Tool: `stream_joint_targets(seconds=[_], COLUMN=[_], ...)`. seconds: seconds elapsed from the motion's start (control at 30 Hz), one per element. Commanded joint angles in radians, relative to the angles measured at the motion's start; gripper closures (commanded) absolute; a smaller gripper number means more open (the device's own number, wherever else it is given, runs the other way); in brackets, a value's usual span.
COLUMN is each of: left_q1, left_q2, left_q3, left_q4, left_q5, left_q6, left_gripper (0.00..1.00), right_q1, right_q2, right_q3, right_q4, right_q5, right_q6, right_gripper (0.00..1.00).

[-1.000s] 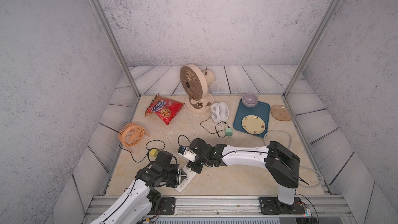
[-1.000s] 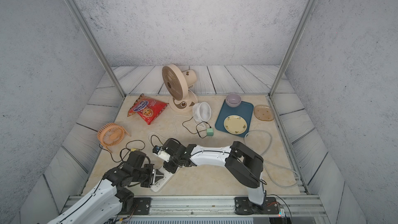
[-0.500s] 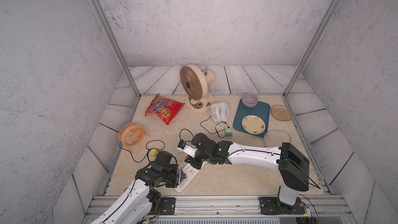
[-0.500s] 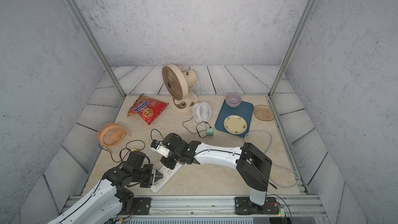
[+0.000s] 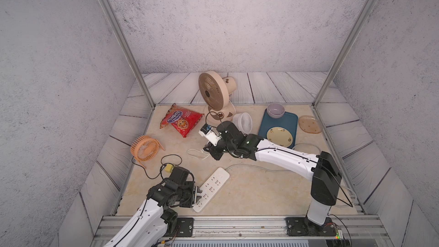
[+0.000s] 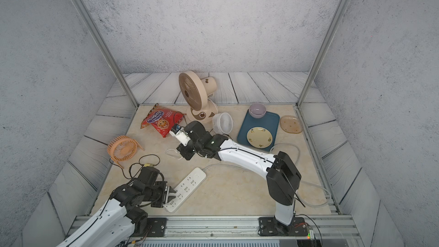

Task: Unplug the desk fan from the power strip
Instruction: Place the plug at the center of the board.

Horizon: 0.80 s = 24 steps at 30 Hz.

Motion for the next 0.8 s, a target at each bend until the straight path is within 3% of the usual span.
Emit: stream_joint_targets(seconds=[0.0,0.27,0.57,0.67,0.77], left_q1=[0.013,0.040,0.196,0.212,0.226], left_q2=[0.045,0.206,0.348,0.382,0.402], left_q3=[0.072,0.388,0.524,0.538,0.517], left_q4=[-0.162,-0.258,-0.294,-0.300,-0.279], left_q5=[-0.170,-0.290,-0.277,-0.279,-0.269], left_q6=[0.106,0.317,0.492,0.515,0.527], left_gripper=[0.71,0.65,0.61,0.61,0.60], right_q1=[-0.053,-0.162,-0.207,-0.210,-0.211], right_q2=[0.057,0.220,0.433,0.483,0.527], right_q3=[0.059,0.212,0.332,0.367,0.380], right_q4=[-0.055,-0.034,0.093,0.114,0.128], right_q5=[-0.007,-0.035,-0.045,-0.054,-0.055], right_q6=[0.036,0.046,0.075,0.087,0.081], right_gripper=[1.00,1.00,1.00,0.92,0.77])
